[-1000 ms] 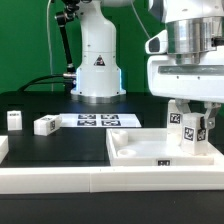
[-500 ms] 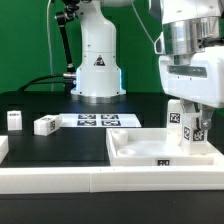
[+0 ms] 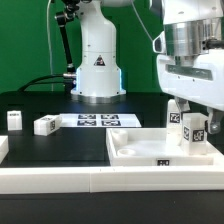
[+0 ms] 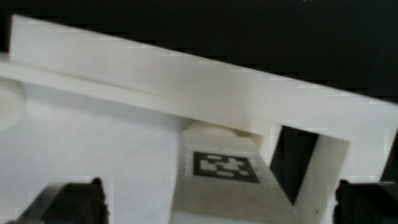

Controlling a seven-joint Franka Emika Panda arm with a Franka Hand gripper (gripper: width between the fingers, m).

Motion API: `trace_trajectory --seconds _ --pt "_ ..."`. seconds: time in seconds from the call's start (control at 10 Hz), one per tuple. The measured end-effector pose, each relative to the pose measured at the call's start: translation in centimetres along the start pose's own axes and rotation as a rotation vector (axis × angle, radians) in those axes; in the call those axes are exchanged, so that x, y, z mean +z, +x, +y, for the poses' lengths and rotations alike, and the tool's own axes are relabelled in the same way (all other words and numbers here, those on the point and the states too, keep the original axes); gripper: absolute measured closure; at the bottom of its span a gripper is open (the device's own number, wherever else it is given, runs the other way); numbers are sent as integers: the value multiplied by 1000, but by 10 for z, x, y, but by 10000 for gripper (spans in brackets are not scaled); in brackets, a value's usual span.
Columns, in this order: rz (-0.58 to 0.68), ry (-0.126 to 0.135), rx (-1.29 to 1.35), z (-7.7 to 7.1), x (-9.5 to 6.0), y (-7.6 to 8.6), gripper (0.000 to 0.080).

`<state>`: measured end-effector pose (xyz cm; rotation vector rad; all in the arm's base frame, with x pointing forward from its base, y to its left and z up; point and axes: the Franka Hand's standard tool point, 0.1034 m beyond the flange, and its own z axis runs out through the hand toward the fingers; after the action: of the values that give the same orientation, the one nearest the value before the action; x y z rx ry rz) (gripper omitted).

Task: Assemble square table

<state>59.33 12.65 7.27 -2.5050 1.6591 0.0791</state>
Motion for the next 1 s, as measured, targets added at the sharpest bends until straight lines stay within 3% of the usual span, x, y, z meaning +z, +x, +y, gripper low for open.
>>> trace_trajectory --seconds 0.5,0.7,1.0 --pt "4 -6 -352 1 0 1 151" --pt "48 -50 -655 0 -2 4 151" --pt "50 -63 -890 0 -1 5 151"
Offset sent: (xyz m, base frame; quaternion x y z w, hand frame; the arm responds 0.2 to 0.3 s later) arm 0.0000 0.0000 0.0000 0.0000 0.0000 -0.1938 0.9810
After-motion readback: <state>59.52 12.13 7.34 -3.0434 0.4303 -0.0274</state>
